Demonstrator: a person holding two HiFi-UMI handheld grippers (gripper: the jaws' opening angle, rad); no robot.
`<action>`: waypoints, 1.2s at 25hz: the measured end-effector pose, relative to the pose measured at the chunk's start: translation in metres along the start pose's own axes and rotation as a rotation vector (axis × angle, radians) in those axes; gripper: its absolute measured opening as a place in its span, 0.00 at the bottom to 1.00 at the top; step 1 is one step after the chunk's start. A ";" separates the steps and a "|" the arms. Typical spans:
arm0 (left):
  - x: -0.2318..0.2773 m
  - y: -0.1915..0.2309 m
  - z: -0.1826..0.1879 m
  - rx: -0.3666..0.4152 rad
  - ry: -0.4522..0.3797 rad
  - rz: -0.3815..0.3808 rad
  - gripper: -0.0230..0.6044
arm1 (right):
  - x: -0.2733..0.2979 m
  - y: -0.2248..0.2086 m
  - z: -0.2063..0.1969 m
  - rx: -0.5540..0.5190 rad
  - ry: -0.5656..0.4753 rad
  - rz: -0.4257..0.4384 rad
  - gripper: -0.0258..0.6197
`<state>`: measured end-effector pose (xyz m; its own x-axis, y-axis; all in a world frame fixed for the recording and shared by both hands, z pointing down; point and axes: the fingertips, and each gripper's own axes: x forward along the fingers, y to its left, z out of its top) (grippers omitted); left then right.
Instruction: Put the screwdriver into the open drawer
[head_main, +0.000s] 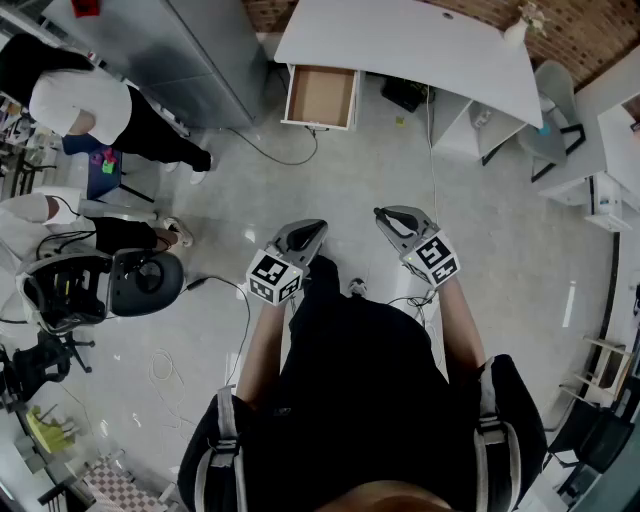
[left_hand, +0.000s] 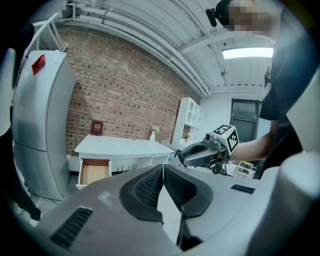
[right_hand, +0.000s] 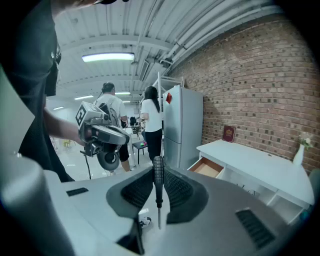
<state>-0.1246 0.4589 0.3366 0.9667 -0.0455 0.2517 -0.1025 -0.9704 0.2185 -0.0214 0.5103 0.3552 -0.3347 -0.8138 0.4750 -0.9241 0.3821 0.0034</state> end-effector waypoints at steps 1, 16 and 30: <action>0.002 0.002 0.001 0.001 -0.002 -0.002 0.06 | 0.002 -0.003 0.002 -0.002 -0.012 -0.005 0.23; 0.018 0.055 0.008 -0.012 0.004 -0.022 0.06 | 0.042 -0.030 0.011 0.041 -0.004 -0.004 0.23; 0.034 0.154 0.038 -0.003 0.021 -0.069 0.06 | 0.115 -0.079 0.056 0.066 -0.001 -0.053 0.23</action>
<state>-0.0987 0.2989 0.3429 0.9664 0.0266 0.2558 -0.0366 -0.9703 0.2390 0.0028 0.3621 0.3602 -0.2852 -0.8327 0.4746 -0.9507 0.3088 -0.0294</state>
